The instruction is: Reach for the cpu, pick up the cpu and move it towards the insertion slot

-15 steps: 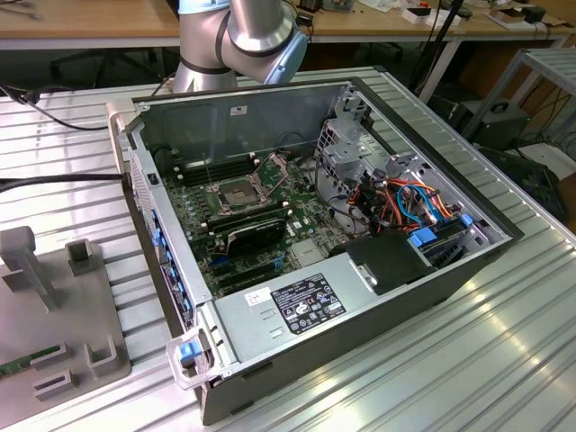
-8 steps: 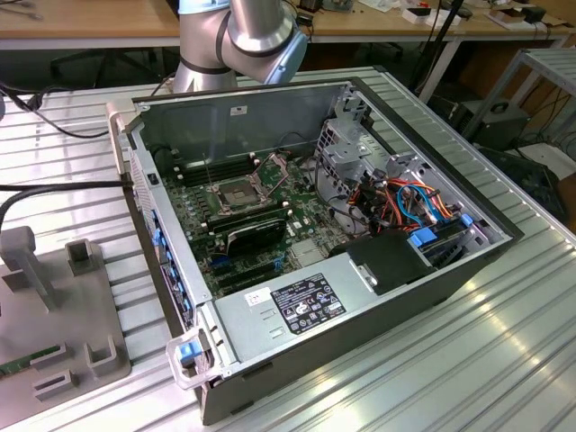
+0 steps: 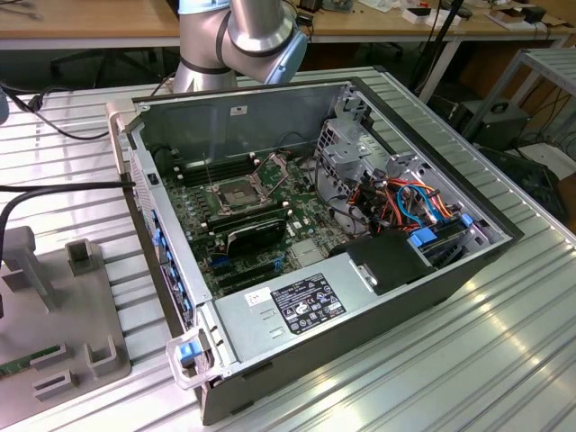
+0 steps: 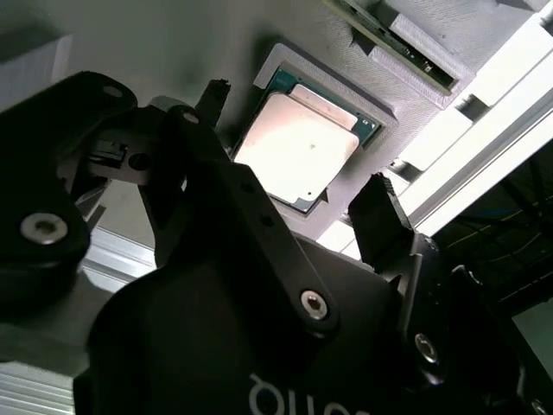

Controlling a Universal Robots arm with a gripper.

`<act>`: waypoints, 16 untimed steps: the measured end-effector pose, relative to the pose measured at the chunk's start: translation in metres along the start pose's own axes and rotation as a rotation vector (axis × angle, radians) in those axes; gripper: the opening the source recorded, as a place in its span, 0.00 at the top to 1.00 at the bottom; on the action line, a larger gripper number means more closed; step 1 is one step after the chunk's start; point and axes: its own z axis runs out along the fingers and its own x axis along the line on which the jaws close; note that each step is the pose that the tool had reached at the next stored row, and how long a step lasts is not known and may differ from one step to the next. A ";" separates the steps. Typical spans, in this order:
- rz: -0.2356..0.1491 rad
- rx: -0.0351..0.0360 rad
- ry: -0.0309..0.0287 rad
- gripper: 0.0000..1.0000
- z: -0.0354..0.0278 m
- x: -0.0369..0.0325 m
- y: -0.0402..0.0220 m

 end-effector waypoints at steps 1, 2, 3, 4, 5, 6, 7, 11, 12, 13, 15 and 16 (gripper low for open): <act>0.000 0.0000 -0.0001 0.16 0.0001 0.0000 0.0000; 0.000 -0.0002 -0.0003 0.16 0.0002 -0.0003 0.0000; 0.000 0.0005 -0.0004 0.23 0.0003 -0.0011 0.0001; 0.000 0.0014 -0.0001 0.23 0.0001 -0.0021 0.0001; 0.001 0.0023 -0.0001 0.23 0.0002 -0.0027 0.0003; 0.003 0.0032 -0.0001 0.23 0.0006 -0.0030 0.0002; 0.003 0.0037 0.0000 0.23 0.0010 -0.0030 0.0002; 0.013 0.0051 0.0000 0.23 0.0030 -0.0031 0.0005; 0.017 0.0053 -0.0001 0.23 0.0032 -0.0031 0.0007; 0.022 0.0060 -0.0001 0.23 0.0035 -0.0031 0.0008; 0.022 0.0060 -0.0003 0.23 0.0038 -0.0031 0.0009; 0.022 0.0060 -0.0002 0.23 0.0038 -0.0031 0.0009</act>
